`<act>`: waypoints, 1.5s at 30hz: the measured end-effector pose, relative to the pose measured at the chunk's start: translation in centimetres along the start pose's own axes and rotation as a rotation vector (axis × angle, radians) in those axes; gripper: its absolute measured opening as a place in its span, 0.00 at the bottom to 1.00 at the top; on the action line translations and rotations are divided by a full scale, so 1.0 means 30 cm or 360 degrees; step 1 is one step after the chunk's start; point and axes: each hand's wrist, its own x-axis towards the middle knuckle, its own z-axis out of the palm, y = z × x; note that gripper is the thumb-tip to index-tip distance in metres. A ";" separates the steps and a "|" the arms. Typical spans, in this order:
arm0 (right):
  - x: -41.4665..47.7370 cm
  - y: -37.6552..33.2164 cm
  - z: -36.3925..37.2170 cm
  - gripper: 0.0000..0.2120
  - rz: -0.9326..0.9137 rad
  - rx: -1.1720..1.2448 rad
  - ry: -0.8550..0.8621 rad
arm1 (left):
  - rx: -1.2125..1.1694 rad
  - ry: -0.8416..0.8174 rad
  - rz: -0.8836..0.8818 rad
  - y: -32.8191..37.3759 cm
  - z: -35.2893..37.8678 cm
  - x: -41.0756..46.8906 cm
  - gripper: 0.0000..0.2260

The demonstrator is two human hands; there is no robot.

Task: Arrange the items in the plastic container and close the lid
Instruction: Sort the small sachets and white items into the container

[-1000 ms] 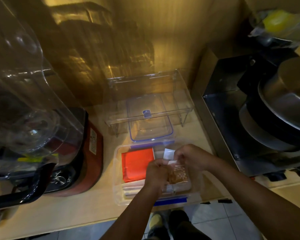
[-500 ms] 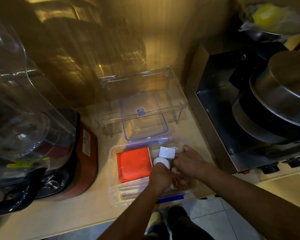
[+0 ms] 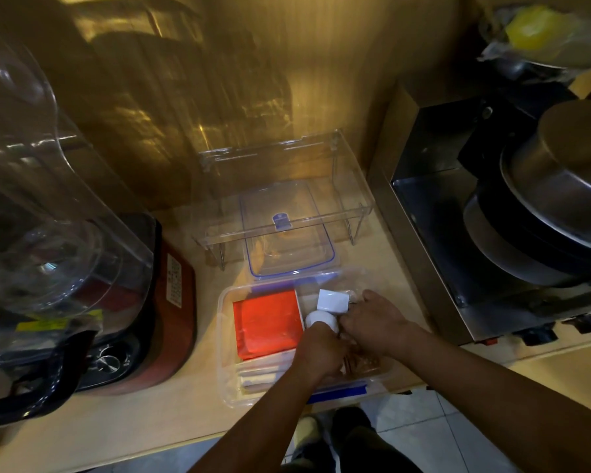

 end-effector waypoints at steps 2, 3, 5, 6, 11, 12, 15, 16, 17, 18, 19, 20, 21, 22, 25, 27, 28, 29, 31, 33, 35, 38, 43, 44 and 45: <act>-0.001 0.000 -0.019 0.15 0.0089 0.0162 0.0123 | 0.0179 0.0255 0.0193 -0.018 -0.010 -0.002 0.07; 0.005 -0.003 -0.028 0.15 0.0139 0.0246 0.0222 | 0.0346 0.0384 0.0315 -0.023 -0.023 -0.007 0.07; 0.017 -0.012 -0.055 0.15 0.0342 0.0425 0.0274 | 0.0740 0.0553 0.0542 -0.037 -0.046 -0.008 0.04; 0.029 -0.019 -0.060 0.14 0.0410 0.0486 0.0264 | 0.0945 0.0562 0.0599 -0.036 -0.049 -0.010 0.06; 0.054 -0.040 -0.064 0.17 0.0626 0.0741 0.0121 | 0.1329 0.0531 0.0674 -0.075 -0.040 0.025 0.13; 0.061 -0.042 -0.059 0.18 0.0628 0.0777 0.0101 | 0.1364 0.0531 0.0681 -0.072 -0.037 0.026 0.13; 0.087 -0.041 -0.065 0.16 0.0639 0.0969 0.0035 | 0.1450 0.0550 0.0712 -0.056 -0.042 0.023 0.15; 0.093 -0.038 -0.067 0.16 0.0662 0.1051 0.0035 | 0.1422 0.0579 0.0716 -0.061 -0.043 0.026 0.16; 0.097 -0.034 -0.070 0.16 0.0679 0.1128 0.0047 | 0.1393 0.0616 0.0736 -0.070 -0.043 0.032 0.17; 0.101 -0.030 -0.064 0.16 0.0683 0.1212 0.0081 | 0.1339 0.0644 0.0741 -0.078 -0.045 0.032 0.17; 0.104 -0.028 -0.061 0.16 0.0689 0.1293 0.0116 | 0.1297 0.0673 0.0757 -0.088 -0.044 0.032 0.16; 0.105 -0.028 -0.058 0.15 0.0686 0.1364 0.0138 | 0.1281 0.0706 0.0771 -0.098 -0.041 0.033 0.15; 0.104 -0.030 -0.059 0.15 0.0653 0.1411 0.0137 | 0.1288 0.0738 0.0802 -0.107 -0.037 0.034 0.14; 0.107 -0.033 -0.059 0.15 0.0590 0.1449 0.0121 | 0.1298 0.0744 0.0828 -0.112 -0.034 0.035 0.13; 0.115 -0.038 -0.061 0.14 0.0418 0.1546 0.0218 | 0.1293 0.0674 0.0815 -0.110 -0.039 0.036 0.14; 0.115 -0.035 -0.057 0.14 0.0383 0.1604 0.0293 | 0.1283 0.0648 0.0800 -0.116 -0.048 0.033 0.15; 0.112 -0.033 -0.054 0.15 0.0407 0.1626 0.0292 | 0.1289 0.0646 0.0806 -0.121 -0.051 0.032 0.16; 0.112 -0.029 -0.044 0.15 0.0429 0.1653 0.0303 | 0.1304 0.0648 0.0819 -0.128 -0.054 0.032 0.15; 0.110 -0.025 -0.035 0.12 0.0485 0.1650 0.0390 | 0.1325 0.0648 0.0852 -0.138 -0.057 0.035 0.14; 0.110 -0.022 -0.026 0.06 0.0521 0.1548 0.0439 | 0.1326 0.0621 0.0861 -0.138 -0.057 0.035 0.13; 0.104 -0.023 -0.028 0.08 0.0486 0.1350 0.0362 | 0.1304 0.0633 0.0843 -0.132 -0.055 0.032 0.14; 0.097 -0.022 -0.024 0.08 0.0282 0.1037 0.0192 | 0.0934 0.0548 0.0893 -0.151 -0.064 0.042 0.16; 0.092 -0.022 0.012 0.22 0.0048 0.0801 0.0073 | 0.0051 0.0518 0.0665 -0.163 -0.183 0.040 0.14; 0.094 -0.028 0.018 0.24 0.0030 0.0738 0.0059 | 0.0106 0.0564 0.0655 -0.170 -0.204 0.043 0.14; 0.097 -0.037 0.021 0.25 0.0008 0.0650 0.0064 | 0.0210 0.0588 0.0663 -0.177 -0.221 0.046 0.14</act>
